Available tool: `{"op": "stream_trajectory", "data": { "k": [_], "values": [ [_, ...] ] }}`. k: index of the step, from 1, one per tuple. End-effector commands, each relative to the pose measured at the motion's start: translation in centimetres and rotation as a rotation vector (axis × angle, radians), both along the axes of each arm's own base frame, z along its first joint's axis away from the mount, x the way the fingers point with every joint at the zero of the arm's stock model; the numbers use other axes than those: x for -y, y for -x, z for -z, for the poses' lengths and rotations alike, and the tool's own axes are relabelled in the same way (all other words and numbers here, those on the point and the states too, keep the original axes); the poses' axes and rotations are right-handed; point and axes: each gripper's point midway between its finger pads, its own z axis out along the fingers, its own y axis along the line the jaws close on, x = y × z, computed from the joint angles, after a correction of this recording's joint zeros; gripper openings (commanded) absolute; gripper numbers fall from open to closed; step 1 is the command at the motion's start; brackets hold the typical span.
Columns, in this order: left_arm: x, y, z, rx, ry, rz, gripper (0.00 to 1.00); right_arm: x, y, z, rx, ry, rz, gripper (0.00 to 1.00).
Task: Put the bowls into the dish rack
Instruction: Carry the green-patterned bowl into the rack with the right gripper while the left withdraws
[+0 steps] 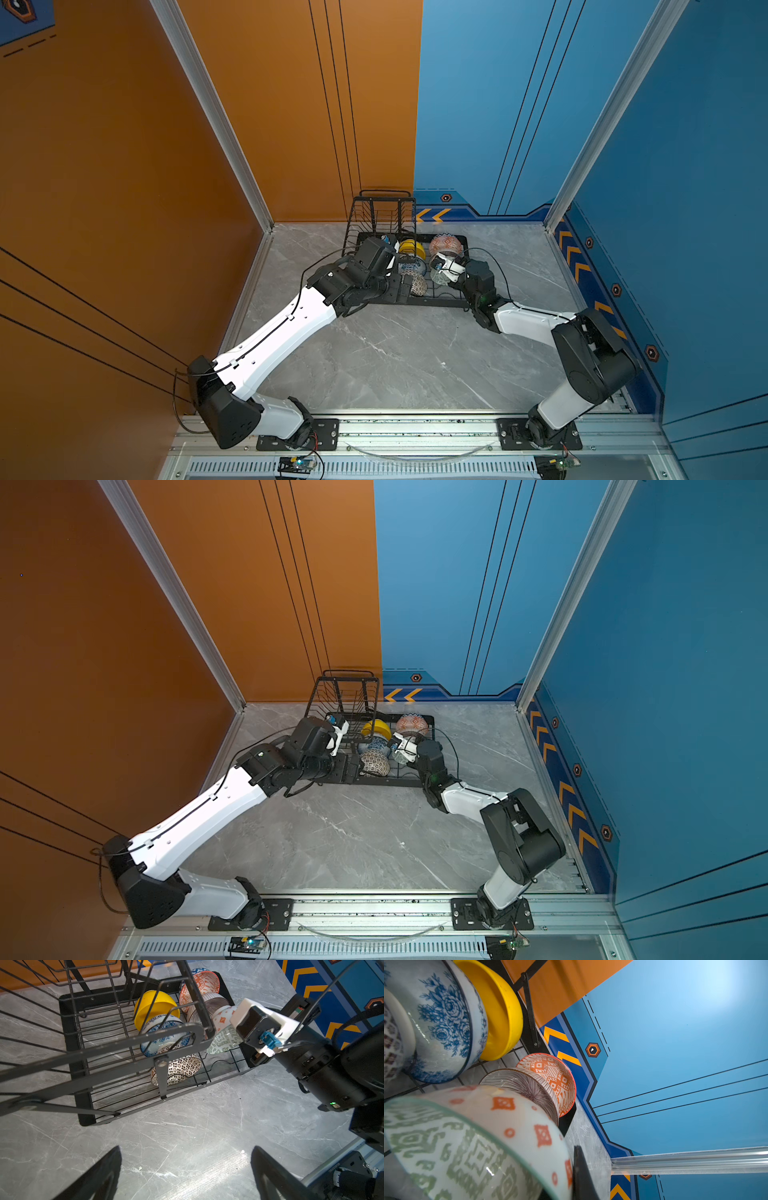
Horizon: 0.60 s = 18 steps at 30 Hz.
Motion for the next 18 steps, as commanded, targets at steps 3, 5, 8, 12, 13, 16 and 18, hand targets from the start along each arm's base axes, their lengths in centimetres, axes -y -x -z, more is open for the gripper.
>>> {"op": "stream_trajectory", "data": {
  "k": [3, 5, 8, 12, 13, 16, 18],
  "values": [
    [-0.2, 0.3, -0.8, -0.002, -0.004, 0.021, 0.98, -0.4, -0.4, -1.6, 0.139, 0.023, 0.023, 0.00],
    [-0.3, 0.3, -0.8, -0.003, -0.004, 0.020, 0.98, -0.5, -0.5, -1.2, 0.157, 0.044, 0.029, 0.00],
    [-0.3, 0.3, -0.7, -0.004, -0.007, 0.021, 0.98, -0.4, -0.6, -0.9, 0.188, 0.063, 0.046, 0.00],
    [-0.4, 0.3, -0.8, -0.004, -0.007, 0.020, 0.98, -0.3, -0.9, -0.6, 0.222, 0.078, 0.065, 0.00],
    [-0.3, 0.3, -0.7, -0.004, -0.007, 0.021, 0.98, -0.3, -1.0, -0.5, 0.228, 0.084, 0.070, 0.00],
    [-0.4, 0.4, -0.7, -0.004, -0.008, 0.020, 0.98, -0.3, -1.2, -0.1, 0.231, 0.096, 0.072, 0.00],
    [-0.4, 0.4, -0.7, -0.003, -0.008, 0.020, 0.98, -0.3, -1.3, 0.3, 0.224, 0.104, 0.072, 0.00]
  ]
}}
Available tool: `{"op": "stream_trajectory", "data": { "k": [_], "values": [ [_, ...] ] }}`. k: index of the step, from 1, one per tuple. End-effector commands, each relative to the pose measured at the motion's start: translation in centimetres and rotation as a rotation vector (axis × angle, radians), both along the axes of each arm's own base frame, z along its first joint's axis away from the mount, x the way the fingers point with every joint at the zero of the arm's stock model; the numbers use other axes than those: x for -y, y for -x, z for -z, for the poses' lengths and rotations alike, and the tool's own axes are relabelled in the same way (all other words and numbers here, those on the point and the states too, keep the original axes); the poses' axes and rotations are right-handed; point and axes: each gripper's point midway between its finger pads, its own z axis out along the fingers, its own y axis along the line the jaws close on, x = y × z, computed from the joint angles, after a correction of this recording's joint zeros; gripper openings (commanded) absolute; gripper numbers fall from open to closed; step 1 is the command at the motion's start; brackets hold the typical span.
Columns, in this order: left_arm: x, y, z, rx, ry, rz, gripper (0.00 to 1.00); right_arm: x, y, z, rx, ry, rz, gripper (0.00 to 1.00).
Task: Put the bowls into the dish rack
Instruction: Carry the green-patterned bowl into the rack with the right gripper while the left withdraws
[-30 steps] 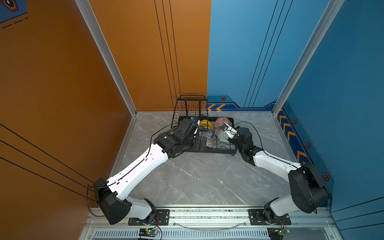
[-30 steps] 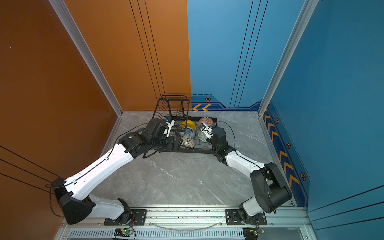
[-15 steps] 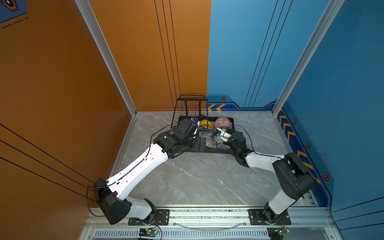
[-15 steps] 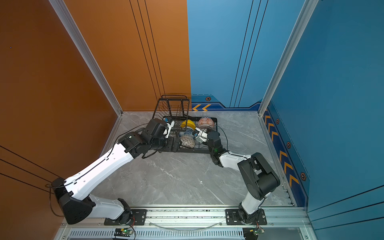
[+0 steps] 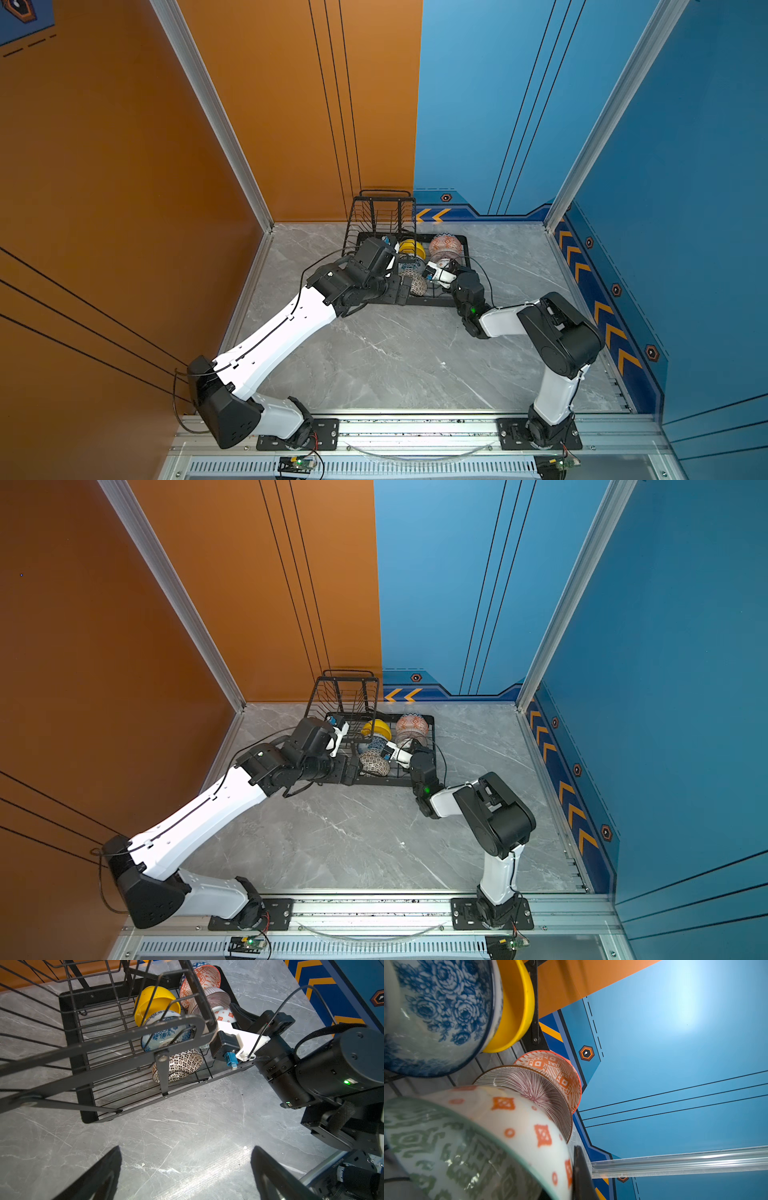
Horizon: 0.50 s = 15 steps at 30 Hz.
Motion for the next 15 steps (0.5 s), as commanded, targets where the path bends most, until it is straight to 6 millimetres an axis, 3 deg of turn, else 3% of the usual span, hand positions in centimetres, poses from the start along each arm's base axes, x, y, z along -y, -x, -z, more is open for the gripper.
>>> {"op": "stream_trajectory", "data": {
  "k": [1, 15],
  "values": [
    [-0.2, 0.2, -0.9, 0.005, 0.007, 0.012, 0.98, 0.3, -0.2, -2.1, 0.095, -0.032, 0.027, 0.00],
    [-0.5, 0.0, -0.8, 0.006, 0.004, 0.007, 0.98, -0.8, 0.7, 2.1, -0.067, 0.017, -0.051, 0.00]
  ]
}}
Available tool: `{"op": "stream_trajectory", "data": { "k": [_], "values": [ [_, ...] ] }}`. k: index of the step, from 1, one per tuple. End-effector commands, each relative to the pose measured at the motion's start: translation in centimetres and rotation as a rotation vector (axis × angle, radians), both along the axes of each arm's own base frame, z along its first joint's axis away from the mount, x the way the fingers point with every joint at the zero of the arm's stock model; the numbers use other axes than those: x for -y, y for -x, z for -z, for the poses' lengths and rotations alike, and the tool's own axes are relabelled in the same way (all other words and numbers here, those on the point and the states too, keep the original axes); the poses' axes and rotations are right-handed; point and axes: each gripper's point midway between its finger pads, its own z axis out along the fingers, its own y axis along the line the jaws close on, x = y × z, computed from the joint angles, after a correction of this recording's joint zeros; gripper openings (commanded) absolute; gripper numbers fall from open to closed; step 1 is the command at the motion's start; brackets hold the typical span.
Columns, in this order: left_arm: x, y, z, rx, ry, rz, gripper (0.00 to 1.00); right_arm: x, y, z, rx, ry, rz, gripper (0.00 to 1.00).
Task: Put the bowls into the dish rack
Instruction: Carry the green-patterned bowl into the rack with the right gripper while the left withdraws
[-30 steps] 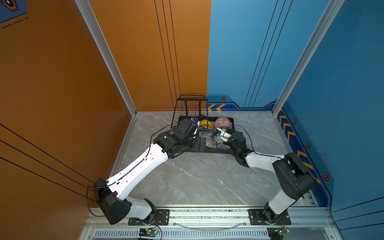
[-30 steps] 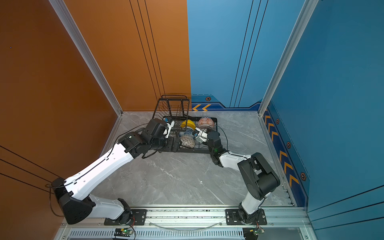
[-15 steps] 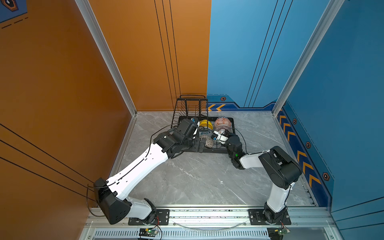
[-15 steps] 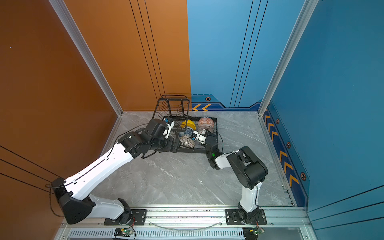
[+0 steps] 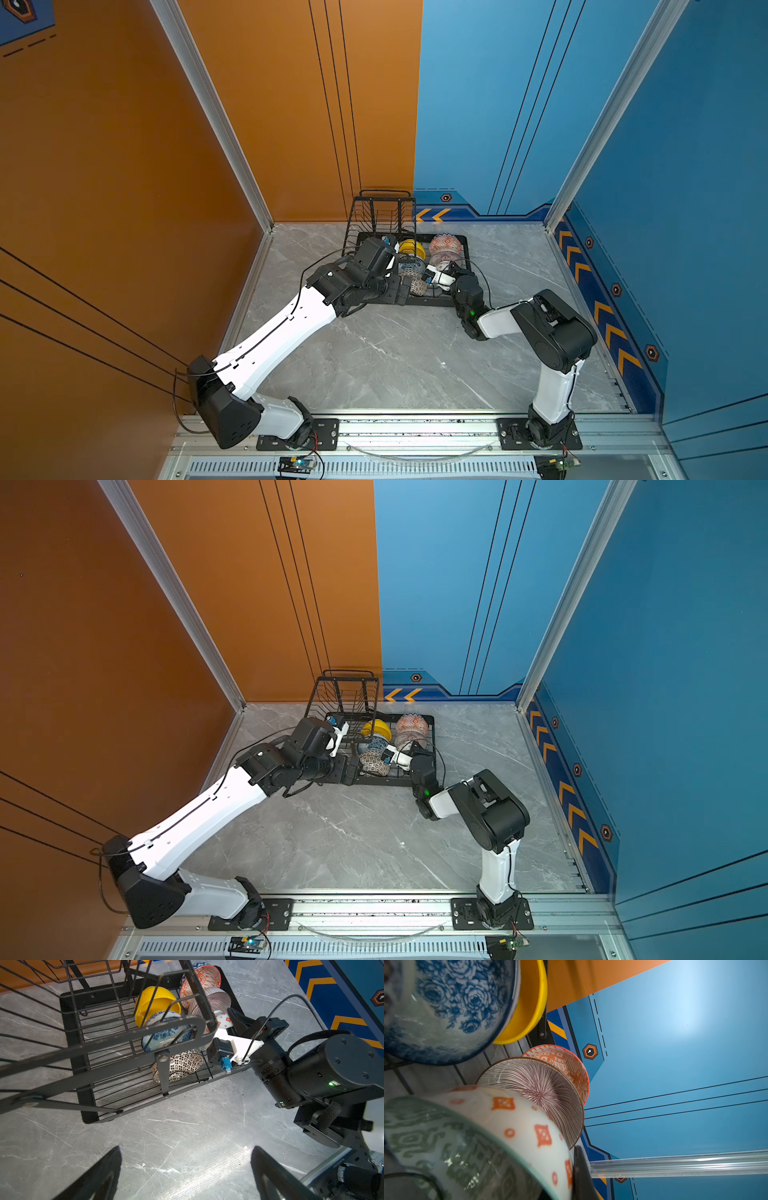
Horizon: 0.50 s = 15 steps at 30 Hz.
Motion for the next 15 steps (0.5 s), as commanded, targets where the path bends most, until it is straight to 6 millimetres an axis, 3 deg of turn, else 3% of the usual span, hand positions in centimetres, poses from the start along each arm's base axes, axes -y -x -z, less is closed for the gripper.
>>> {"op": "stream_trajectory", "data": {
  "k": [1, 13, 15],
  "values": [
    [-0.4, 0.1, -0.8, 0.005, 0.006, 0.008, 0.98, -0.9, 0.9, 0.7, -0.085, -0.026, -0.057, 0.00],
    [-0.6, 0.2, -0.8, 0.005, 0.007, 0.001, 0.98, -1.6, 1.7, 1.9, -0.238, -0.076, -0.089, 0.00],
    [-0.7, 0.3, -0.7, 0.004, 0.005, 0.001, 0.98, -1.8, 1.7, 1.8, -0.238, -0.081, -0.087, 0.06]
  ]
}}
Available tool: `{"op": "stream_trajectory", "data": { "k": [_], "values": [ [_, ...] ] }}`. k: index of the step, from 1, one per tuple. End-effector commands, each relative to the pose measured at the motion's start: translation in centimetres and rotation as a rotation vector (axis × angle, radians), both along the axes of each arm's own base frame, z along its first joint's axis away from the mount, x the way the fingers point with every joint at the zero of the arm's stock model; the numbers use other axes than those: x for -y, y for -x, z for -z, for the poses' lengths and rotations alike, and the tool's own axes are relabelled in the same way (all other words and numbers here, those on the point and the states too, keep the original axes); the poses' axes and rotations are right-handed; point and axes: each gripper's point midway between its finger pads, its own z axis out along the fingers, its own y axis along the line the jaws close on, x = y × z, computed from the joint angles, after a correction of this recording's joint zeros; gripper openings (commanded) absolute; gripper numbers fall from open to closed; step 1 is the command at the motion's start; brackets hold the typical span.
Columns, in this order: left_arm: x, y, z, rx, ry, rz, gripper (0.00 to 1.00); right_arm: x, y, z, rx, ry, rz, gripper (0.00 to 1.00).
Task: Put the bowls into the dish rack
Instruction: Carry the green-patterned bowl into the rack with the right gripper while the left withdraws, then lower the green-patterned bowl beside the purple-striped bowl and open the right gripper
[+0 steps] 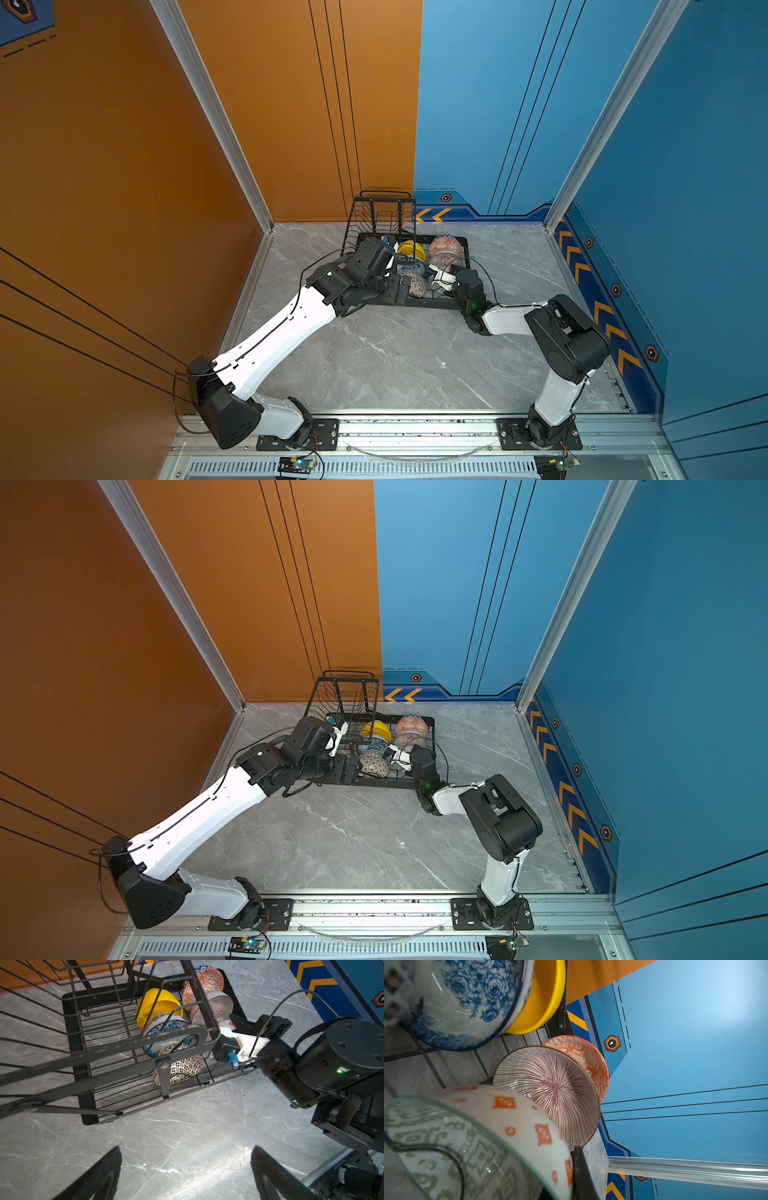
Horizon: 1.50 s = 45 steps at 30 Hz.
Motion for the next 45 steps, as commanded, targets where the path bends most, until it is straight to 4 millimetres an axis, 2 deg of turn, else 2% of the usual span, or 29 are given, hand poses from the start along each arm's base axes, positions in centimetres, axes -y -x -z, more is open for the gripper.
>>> {"op": "stream_trajectory", "data": {
  "k": [1, 8, 13, 25, 35, 40, 45],
  "values": [
    [-0.6, 0.4, -0.7, 0.004, 0.006, 0.003, 0.98, -2.1, 1.1, 0.8, -0.072, -0.044, -0.079, 0.09],
    [-0.8, 0.5, -0.6, 0.005, 0.005, -0.002, 0.98, -3.1, 0.9, 0.5, -0.056, -0.048, -0.087, 0.16],
    [-1.0, 0.6, -0.8, 0.009, 0.009, -0.004, 0.98, -3.6, 0.7, 0.5, -0.053, -0.048, -0.094, 0.18],
    [-1.1, 0.8, -0.8, 0.009, 0.012, -0.007, 0.98, -3.5, 0.6, 0.4, -0.054, -0.061, -0.083, 0.33],
    [-1.1, 0.7, -0.8, 0.008, 0.013, -0.007, 0.98, -3.4, 0.6, -0.8, -0.069, -0.106, -0.089, 0.59],
    [-0.9, 0.7, -0.7, 0.005, 0.012, -0.004, 0.98, -3.0, 0.8, -1.3, -0.084, -0.125, -0.087, 0.63],
    [-0.8, 0.7, -0.7, 0.005, 0.011, -0.003, 0.98, -2.7, 0.9, -2.3, -0.085, -0.168, -0.081, 0.87]
  ]
}}
